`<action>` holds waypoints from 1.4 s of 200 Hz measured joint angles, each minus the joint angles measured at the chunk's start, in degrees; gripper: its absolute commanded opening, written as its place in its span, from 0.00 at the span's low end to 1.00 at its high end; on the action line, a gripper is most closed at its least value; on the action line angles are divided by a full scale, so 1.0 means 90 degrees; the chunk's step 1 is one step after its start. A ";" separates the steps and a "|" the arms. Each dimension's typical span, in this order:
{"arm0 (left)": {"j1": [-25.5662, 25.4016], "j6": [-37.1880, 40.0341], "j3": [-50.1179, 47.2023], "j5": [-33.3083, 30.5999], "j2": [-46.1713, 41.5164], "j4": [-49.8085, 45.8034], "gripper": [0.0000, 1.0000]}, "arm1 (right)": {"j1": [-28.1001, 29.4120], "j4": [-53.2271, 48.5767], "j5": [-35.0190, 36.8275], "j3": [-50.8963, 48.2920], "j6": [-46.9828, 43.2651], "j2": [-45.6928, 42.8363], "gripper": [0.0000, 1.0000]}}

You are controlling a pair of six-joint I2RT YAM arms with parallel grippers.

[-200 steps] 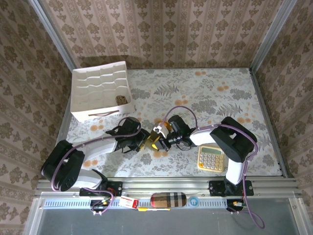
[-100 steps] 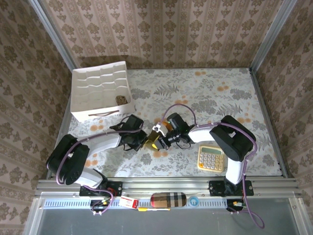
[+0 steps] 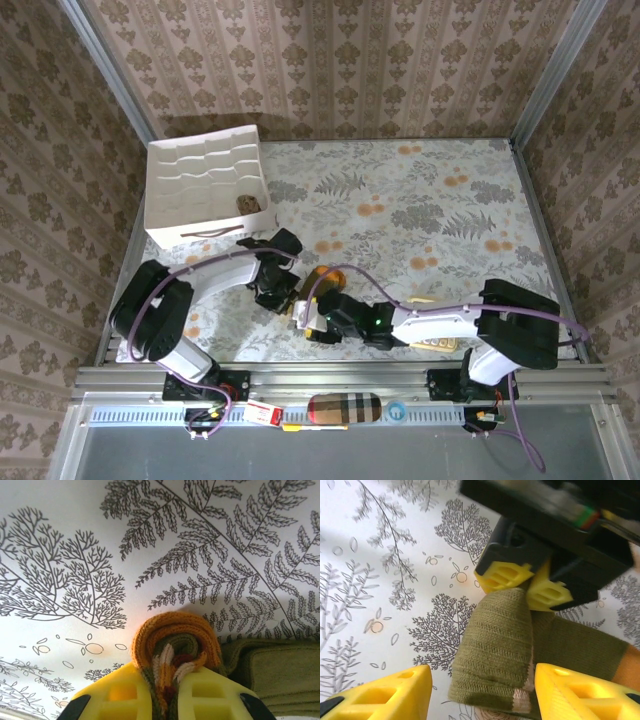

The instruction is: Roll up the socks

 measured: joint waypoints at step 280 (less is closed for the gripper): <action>-0.0039 0.1690 -0.1875 -0.0554 -0.2599 0.2538 0.61 | -0.1583 0.3225 -0.2319 -0.1217 0.2781 0.0971 0.00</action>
